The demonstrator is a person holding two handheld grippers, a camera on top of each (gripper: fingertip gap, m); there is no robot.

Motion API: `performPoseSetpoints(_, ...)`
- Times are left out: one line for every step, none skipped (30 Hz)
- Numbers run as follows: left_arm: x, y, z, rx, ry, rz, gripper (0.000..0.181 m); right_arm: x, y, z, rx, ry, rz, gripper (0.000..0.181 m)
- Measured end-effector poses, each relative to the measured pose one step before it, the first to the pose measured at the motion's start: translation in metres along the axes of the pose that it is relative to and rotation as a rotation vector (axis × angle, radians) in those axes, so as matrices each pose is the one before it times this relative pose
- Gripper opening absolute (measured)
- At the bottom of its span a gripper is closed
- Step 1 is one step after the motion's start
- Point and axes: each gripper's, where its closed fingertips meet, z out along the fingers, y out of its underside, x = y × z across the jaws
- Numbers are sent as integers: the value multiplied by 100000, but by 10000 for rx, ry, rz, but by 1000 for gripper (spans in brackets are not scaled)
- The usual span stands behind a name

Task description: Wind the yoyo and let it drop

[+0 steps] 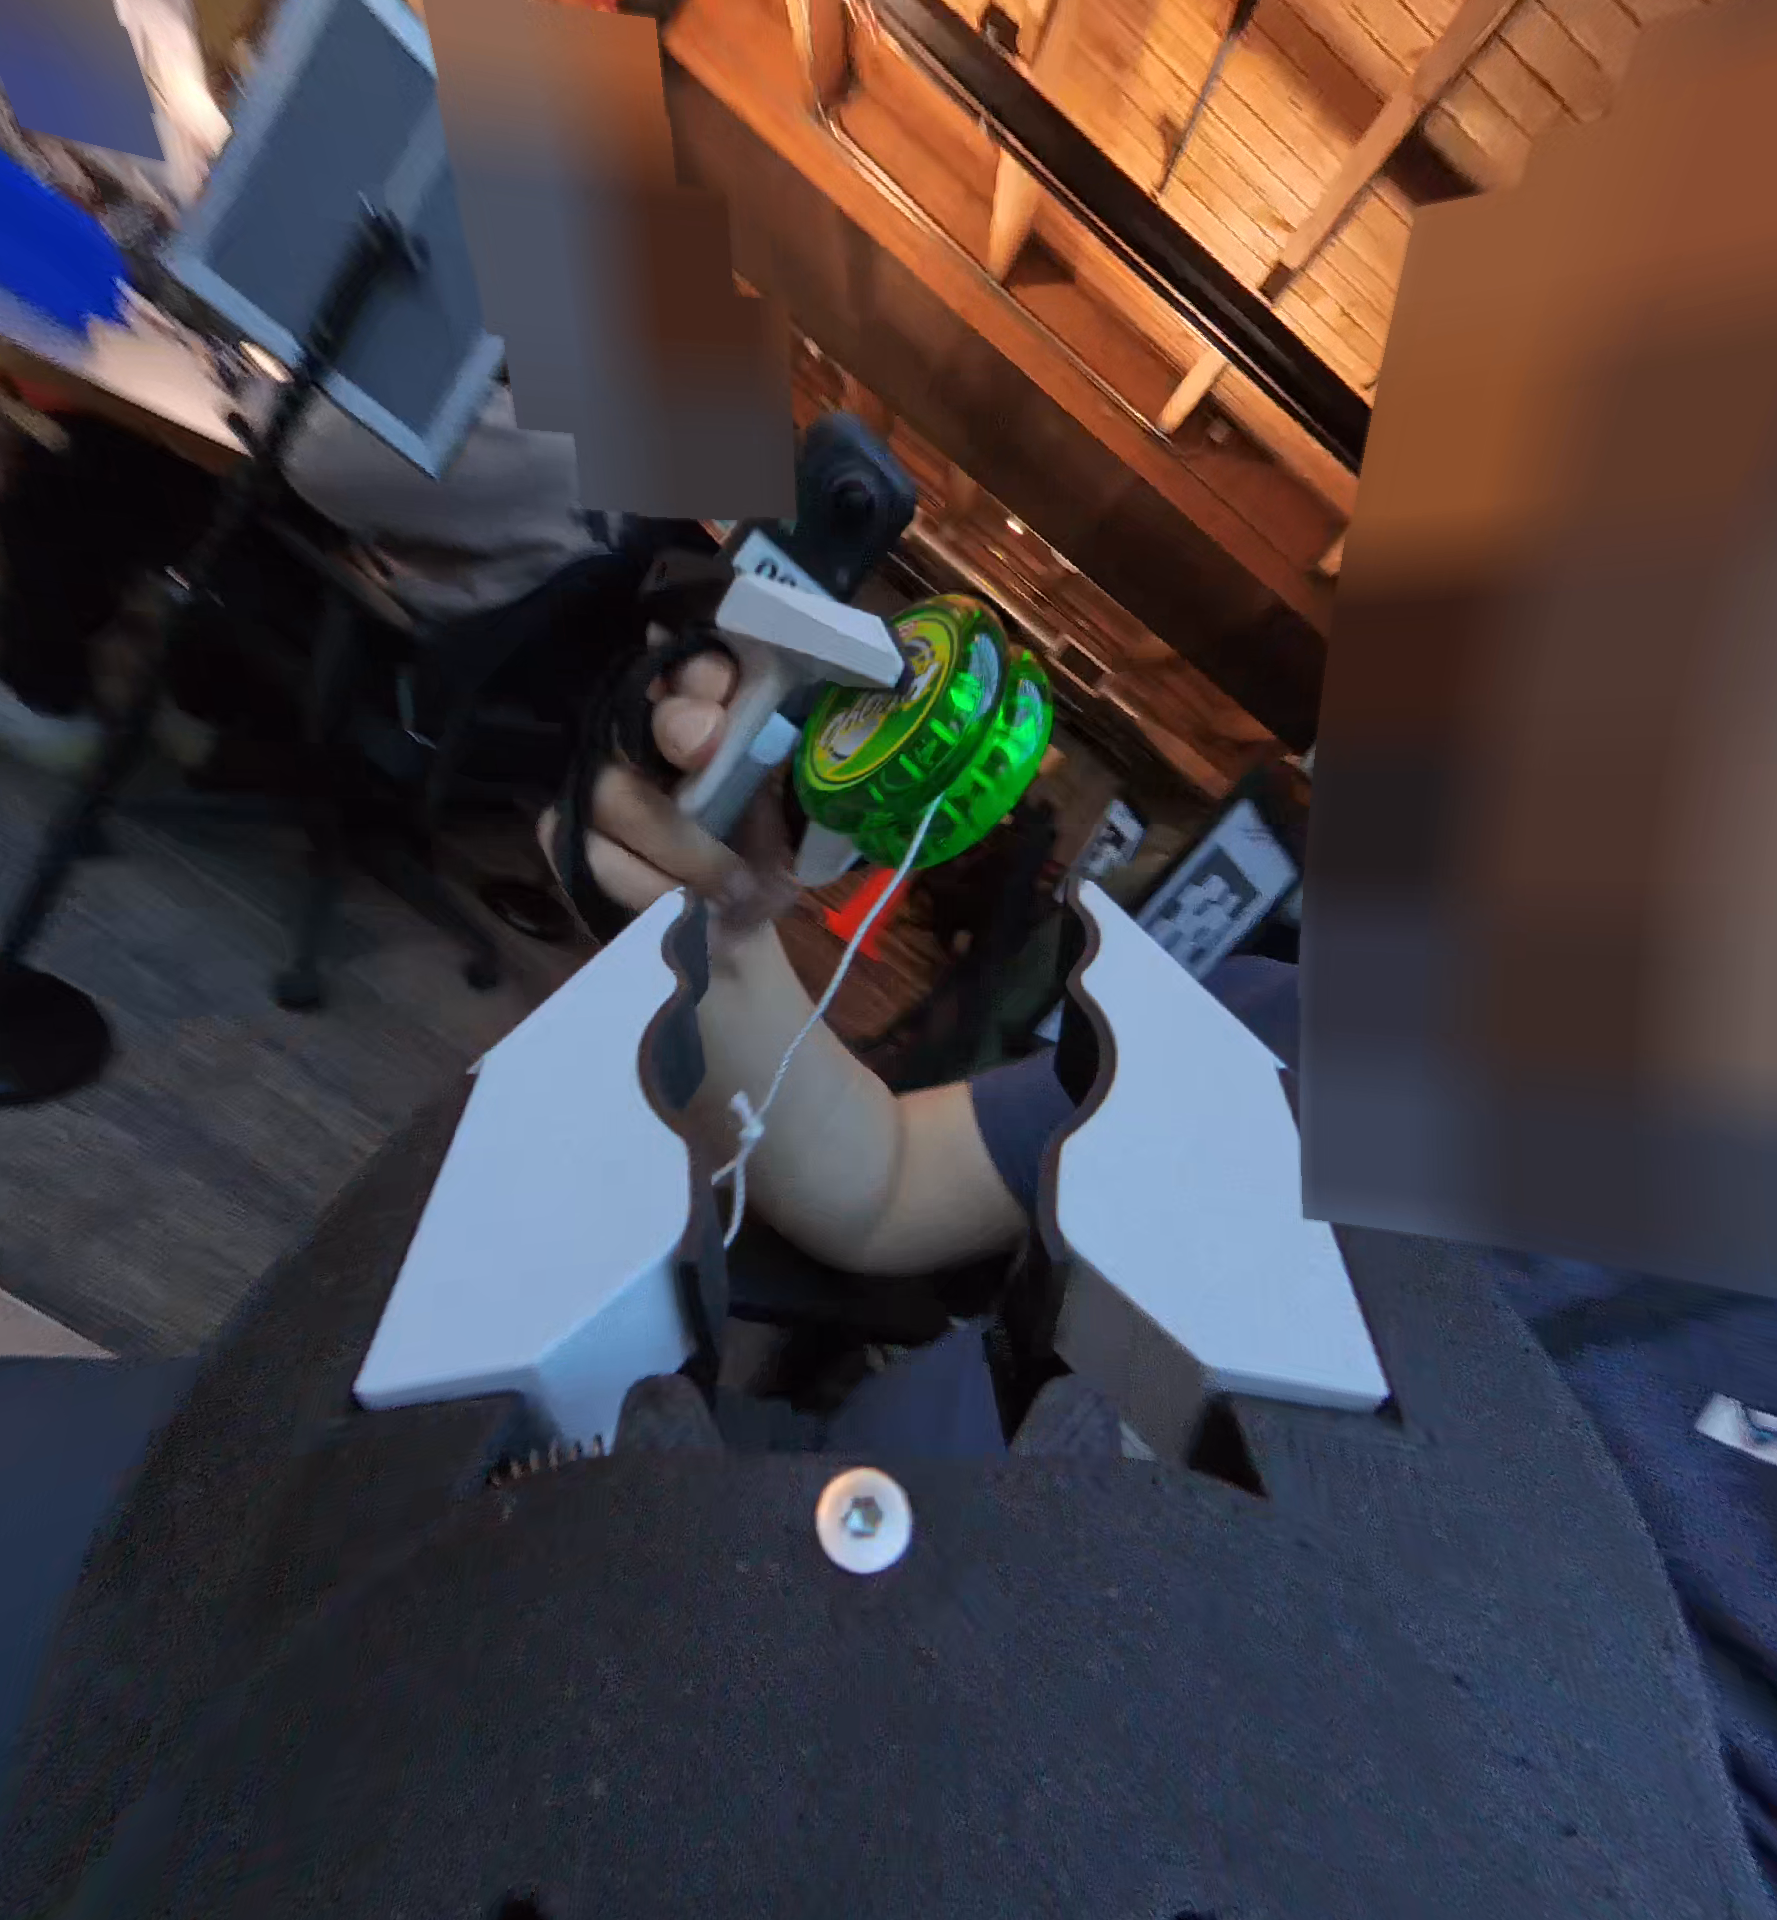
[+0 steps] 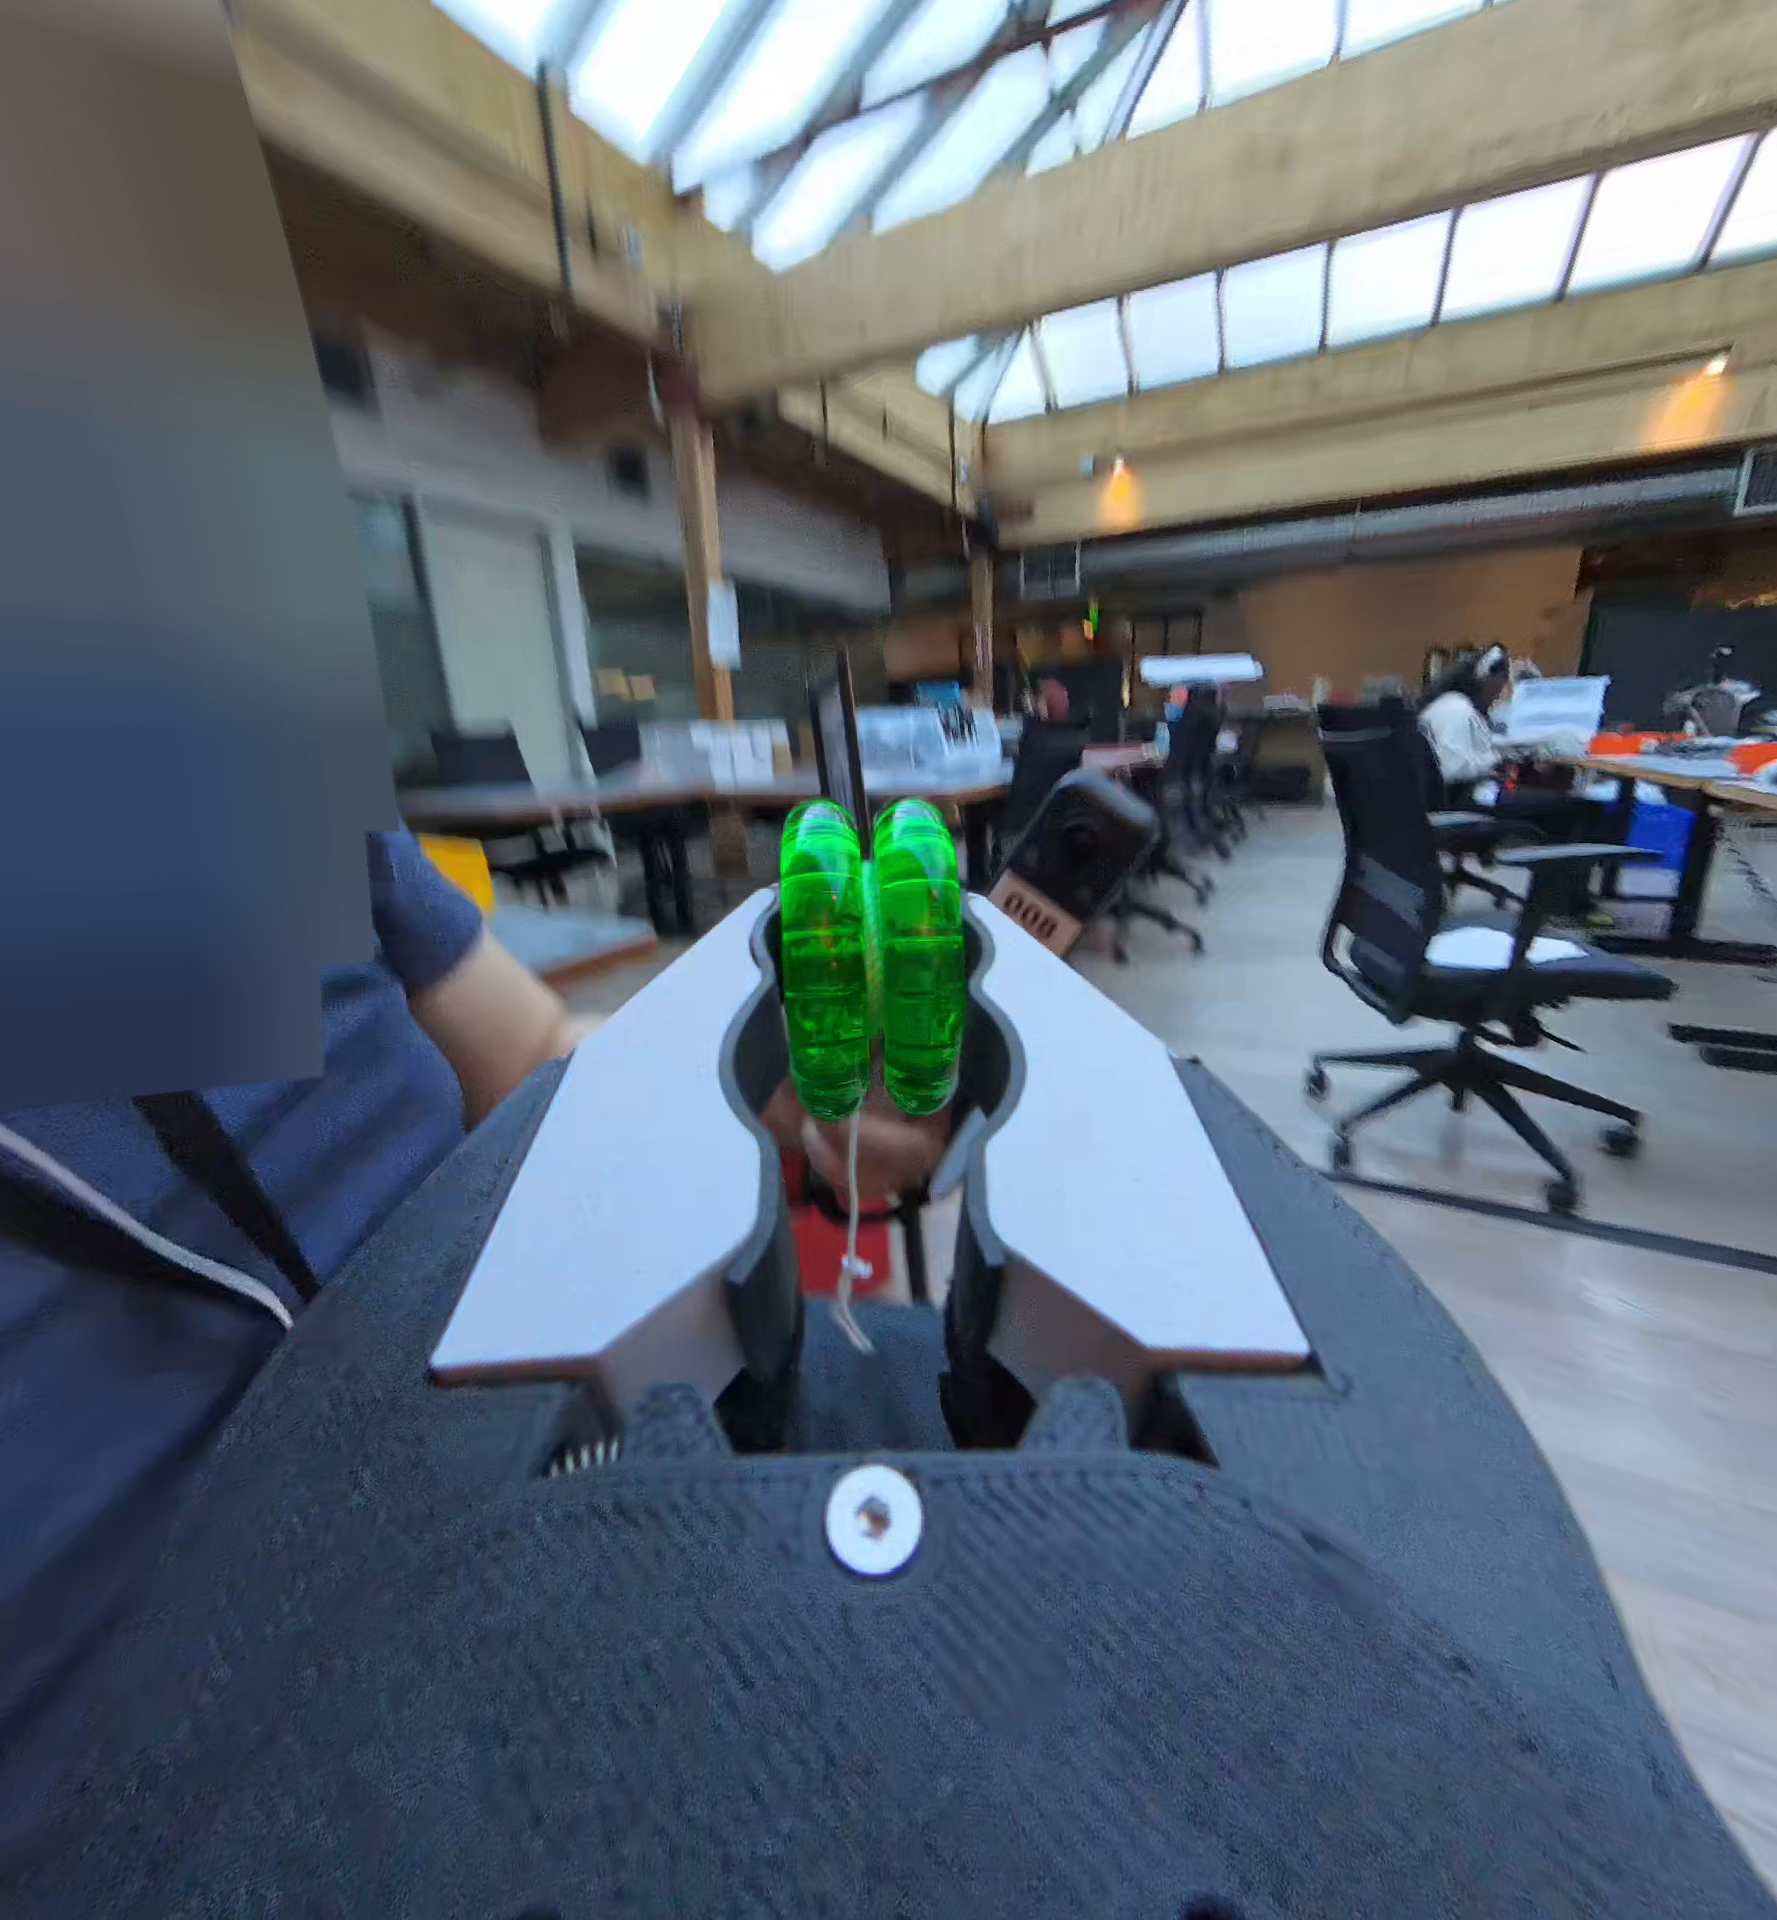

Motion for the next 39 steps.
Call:
performPoseSetpoints(-151, -571, -80, 456, -600, 1006, 68, 964, -1160, -351, 1247, 67, 968, 26)
performPoseSetpoints(-22, -399, 87, 249, -519, 932, 67, 804, -724, -200, 950, -53, 1009, 26)
performPoseSetpoints(-113, -269, 232, 82, -518, 741, 67, 691, -296, -88, 662, -99, 926, 26)
performPoseSetpoints(-206, -277, 327, 59, -489, 512, 66, 696, -174, -75, 623, 5, 637, 26)
performPoseSetpoints(-152, -296, 393, 103, -357, 303, 67, 595, 17, -30, 520, 34, 423, 26)
performPoseSetpoints(-351, -165, 376, 47, -362, 155, 65, 494, 232, 41, 331, 26, 370, 26)
performPoseSetpoints(-561, -90, 313, 61, -406, 86, 60, 482, 295, 80, 255, 82, 285, 26)
performPoseSetpoints(-604, -55, 239, 106, -365, 64, 58, 418, 281, 78, 209, 125, 131, 26)
performPoseSetpoints(-726, 18, 134, 91, -388, 7, 47, 401, 235, 40, 187, 171, -6, 26)
performPoseSetpoints(-454, -20, 59, 124, -171, -44, 42, 490, 213, 0, 127, 261, -58, 26)
performPoseSetpoints(-106, -73, -27, 114, 52, -74, 35, 581, 325, -46, -29, 326, -134, 27)
performPoseSetpoints(-291, -8, -102, 31, -65, -47, 28, 463, 258, -55, -18, 272, -242, 26)
performPoseSetpoints(-414, 31, -153, -38, -118, -22, 28, 370, 239, -42, -41, 222, -219, 27)
performPoseSetpoints(-165, 8, -171, -107, 92, -86, 28, 60, 246, 25, -98, 7, -115, 27)
performPoseSetpoints(-34, -56, -206, -177, 197, -168, 28, -8, 297, 81, -180, -40, 8, 27)
performPoseSetpoints(-38, -125, -276, -269, 188, -185, 28, -17, 423, 132, -333, -45, -38, 27)
performPoseSetpoints(67, -91, -298, -400, 231, -138, 28, -163, 549, 160, -527, -131, -208, 28)
performPoseSetpoints(64, 97, -314, -615, 206, -89, 28, -70, 389, 92, -522, -52, -371, 33)
performPoseSetpoints(93, 405, -306, -896, 196, -39, 28, 144, 327, -32, -601, 134, -350, 48)
performPoseSetpoints(91, 647, -352, -1098, 136, 14, 28, -77, 472, -120, -784, 28, -408, 54)
performPoseSetpoints(-49, 819, -365, -1170, -28, 112, 28, -236, 585, -194, -844, -46, -396, 54)
performPoseSetpoints(-165, 903, -362, -1178, -153, 198, 28, -232, 608, -160, -806, 15, -315, 54)
performPoseSetpoints(-209, 853, -285, -1086, -240, 220, 28, -192, 699, -74, -758, 63, -311, 54)
performPoseSetpoints(-61, 840, -149, -1069, -154, 210, 28, -194, 845, 51, -738, 65, -252, 54)
performPoseSetpoints(94, 489, -42, -846, -83, 219, 28, -11, 1007, 182, -750, 133, -161, 54)
performPoseSetpoints(124, 189, 76, -585, -86, 235, 28, 123, 1052, 289, -689, 161, -119, 54)
performPoseSetpoints(202, 289, 196, -653, -3, 185, 28, -84, 942, 406, -561, 6, -122, 55)
performPoseSetpoints(86, 264, 264, -639, -38, 137, 27, -398, 535, 436, -257, -205, -107, 55)
performPoseSetpoints(-104, 160, 256, -520, -144, 144, 27, -501, 235, 416, -42, -321, 5, 53)
performPoseSetpoints(-100, 71, 251, -415, -110, 129, 28, 39, 357, 333, -152, -57, 124, 54)
performPoseSetpoints(94, 21, 213, -340, 55, 50, 28, 614, 324, 82, -180, 287, 15, 39)
performPoseSetpoints(116, -123, 122, -183, 94, -29, 28, 394, 85, -82, 43, 150, -56, 30)
performPoseSetpoints(-118, -363, -36, 75, -43, -69, 28, 157, -105, -173, 176, -23, 176, 30)
performPoseSetpoints(-76, -621, -155, 362, -5, -77, 28, 114, -387, -253, 330, -77, 243, 30)
performPoseSetpoints(98, -756, -250, 583, 144, -122, 28, -128, -646, -350, 481, -271, 287, 30)
performPoseSetpoints(309, -748, -317, 707, 305, -152, 29, -383, -803, -401, 557, -488, 375, 30)
performPoseSetpoints(364, -706, -380, 800, 352, -169, 31, -308, -766, -422, 540, -487, 465, 29)
performPoseSetpoints(368, -737, -437, 914, 343, -152, 41, -142, -749, -413, 583, -420, 518, 29)
performPoseSetpoints(514, -696, -470, 974, 411, -21, 50, -196, -703, -357, 610, -504, 613, 29)
